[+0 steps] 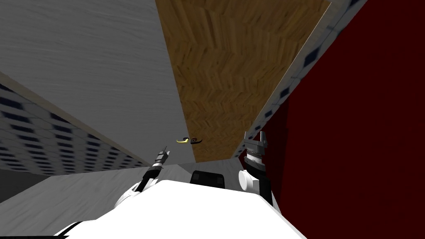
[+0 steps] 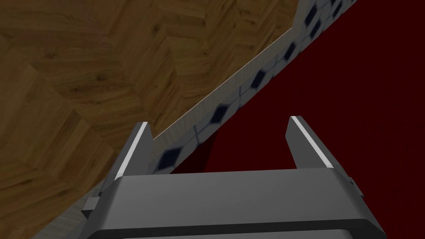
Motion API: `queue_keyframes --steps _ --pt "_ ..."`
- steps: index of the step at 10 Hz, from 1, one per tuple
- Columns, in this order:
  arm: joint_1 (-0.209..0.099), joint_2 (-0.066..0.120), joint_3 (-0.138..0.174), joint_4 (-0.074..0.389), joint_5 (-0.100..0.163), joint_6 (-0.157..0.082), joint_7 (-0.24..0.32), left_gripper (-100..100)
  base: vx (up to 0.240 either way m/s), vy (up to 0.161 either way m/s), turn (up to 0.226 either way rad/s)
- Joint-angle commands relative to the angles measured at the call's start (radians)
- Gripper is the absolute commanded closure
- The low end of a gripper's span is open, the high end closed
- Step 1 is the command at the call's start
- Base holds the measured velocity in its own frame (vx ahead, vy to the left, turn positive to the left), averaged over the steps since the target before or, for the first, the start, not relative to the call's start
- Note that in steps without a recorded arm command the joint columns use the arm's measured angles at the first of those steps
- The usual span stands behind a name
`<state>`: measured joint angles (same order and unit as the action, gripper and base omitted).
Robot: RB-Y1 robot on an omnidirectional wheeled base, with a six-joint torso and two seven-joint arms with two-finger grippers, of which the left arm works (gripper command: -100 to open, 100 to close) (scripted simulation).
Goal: Pull the door open
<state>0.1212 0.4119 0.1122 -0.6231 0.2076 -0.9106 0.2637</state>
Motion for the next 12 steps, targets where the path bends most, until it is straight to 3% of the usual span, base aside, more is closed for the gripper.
queue_keyframes --steps 1,2,4,5,10,11,12 --pt "-0.001 -0.016 -0.008 -0.030 -0.004 0.011 -0.007 -100 0.159 0.020 -0.093" --pt "-0.031 -0.044 -0.033 -0.045 -0.017 0.008 -0.009 -100 0.199 -0.075 -0.229" --pt "-0.022 -0.040 -0.030 -0.039 -0.016 -0.001 -0.007 -100 0.113 -0.078 -0.070" --pt "-0.022 -0.040 -0.030 -0.039 -0.016 -0.001 -0.007 100 0.000 0.000 0.000" --pt "-0.022 -0.040 -0.030 -0.039 -0.016 -0.001 -0.007 100 -0.012 0.006 -0.007" --pt "0.002 -0.019 -0.020 -0.029 -0.012 -0.005 0.000 100 -0.127 0.054 0.056" --pt "0.008 -0.014 -0.019 -0.027 -0.012 -0.008 0.003 100 -0.173 0.063 0.054"
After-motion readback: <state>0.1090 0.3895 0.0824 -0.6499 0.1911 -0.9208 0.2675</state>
